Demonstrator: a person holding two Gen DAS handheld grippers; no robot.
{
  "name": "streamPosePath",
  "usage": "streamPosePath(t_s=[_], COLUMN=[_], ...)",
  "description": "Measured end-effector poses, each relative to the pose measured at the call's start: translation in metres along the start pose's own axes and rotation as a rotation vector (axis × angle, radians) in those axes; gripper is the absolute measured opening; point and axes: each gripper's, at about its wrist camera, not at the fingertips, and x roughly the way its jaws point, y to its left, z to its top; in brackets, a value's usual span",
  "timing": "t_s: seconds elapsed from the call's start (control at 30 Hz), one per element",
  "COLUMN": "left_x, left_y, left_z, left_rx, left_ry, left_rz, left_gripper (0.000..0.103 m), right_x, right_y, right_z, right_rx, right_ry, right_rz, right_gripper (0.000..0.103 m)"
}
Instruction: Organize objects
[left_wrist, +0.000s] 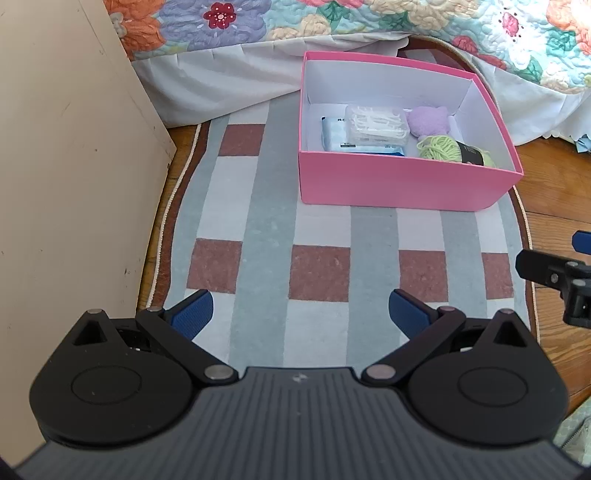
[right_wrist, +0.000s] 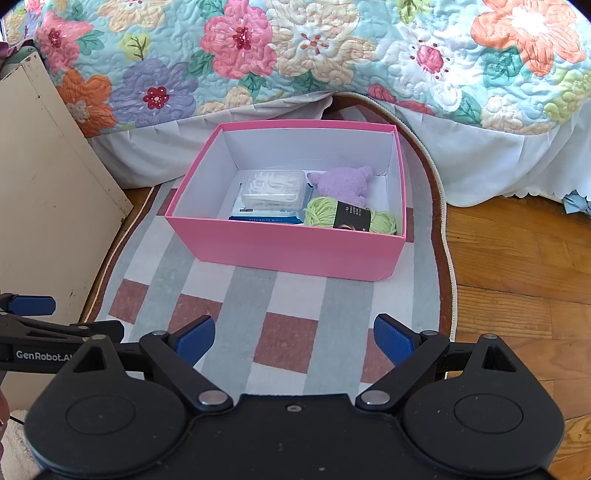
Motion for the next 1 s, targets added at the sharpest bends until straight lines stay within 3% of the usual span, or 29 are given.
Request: streamPosePath(t_s=[0.23, 1.0], left_x=[0.0016, 0.0004], left_y=[-0.0001, 0.0052], left_z=[-0.0014, -0.002], left_rx=[0.001, -0.016], left_ry=[0.008, 0.009], left_rz=[-0.012, -0.026], left_gripper=[0.103, 0.103], right_x=[-0.002, -0.0026], right_y=[0.0036, 0.0078], right_z=[-0.0007, -0.0013], right_rx=[-0.028, -0.04], right_ry=[-0.017, -0.007], right_rz=[-0.034, -0.032], right_gripper=[0.095, 0.095])
